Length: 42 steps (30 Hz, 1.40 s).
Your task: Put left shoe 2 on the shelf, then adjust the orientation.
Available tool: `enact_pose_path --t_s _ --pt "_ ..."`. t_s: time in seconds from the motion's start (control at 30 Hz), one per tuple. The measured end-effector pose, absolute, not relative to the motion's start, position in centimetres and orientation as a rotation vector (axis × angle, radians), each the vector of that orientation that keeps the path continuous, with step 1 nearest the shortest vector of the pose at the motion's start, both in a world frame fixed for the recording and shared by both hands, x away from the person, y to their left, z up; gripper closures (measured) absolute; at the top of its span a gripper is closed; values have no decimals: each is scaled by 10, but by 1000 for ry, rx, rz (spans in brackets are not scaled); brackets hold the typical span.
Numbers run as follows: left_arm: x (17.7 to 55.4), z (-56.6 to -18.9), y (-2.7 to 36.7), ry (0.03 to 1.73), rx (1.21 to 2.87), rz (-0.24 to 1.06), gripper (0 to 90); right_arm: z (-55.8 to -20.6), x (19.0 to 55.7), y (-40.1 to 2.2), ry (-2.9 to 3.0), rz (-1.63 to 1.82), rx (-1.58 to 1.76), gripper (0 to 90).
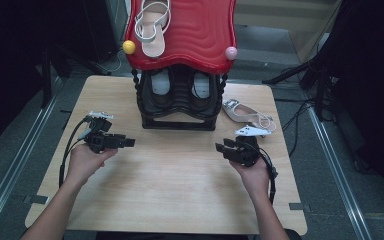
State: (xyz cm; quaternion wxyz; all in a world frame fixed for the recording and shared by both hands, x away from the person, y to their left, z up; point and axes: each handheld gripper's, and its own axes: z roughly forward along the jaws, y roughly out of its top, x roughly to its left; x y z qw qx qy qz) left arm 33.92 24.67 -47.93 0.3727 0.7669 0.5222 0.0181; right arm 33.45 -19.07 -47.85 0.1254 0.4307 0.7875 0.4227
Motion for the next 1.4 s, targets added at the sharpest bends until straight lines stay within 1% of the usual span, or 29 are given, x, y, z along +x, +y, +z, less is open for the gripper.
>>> enact_pose_path --t_s 0.1,0.2,0.37,0.4,0.53,0.73,0.9,1.13,1.4 --pt "336 -480 248 1326 1957 37 444 -477 336 -194 2298 1221 1262 680" --pt "333 -481 248 1322 1961 57 443 -477 337 -198 2291 1230 1277 735" --pt "332 -483 253 1332 1972 77 443 -476 339 -203 2287 1230 1297 789" --pt "332 -484 253 1335 1972 105 442 -476 339 -204 2289 1230 1293 794" --pt "334 -486 257 1336 1966 79 440 -474 340 -205 2284 1220 1300 899" --pt "335 -487 255 1327 1978 67 441 -470 347 -215 2269 1220 1356 900" --pt "335 -486 251 1305 1992 57 440 -460 350 -229 2246 1208 1386 900" --pt "335 -486 250 1300 2005 64 440 -448 375 -258 2204 1148 1443 900" --pt "334 -485 252 1304 2011 71 440 -429 401 -279 2168 1093 1454 900"
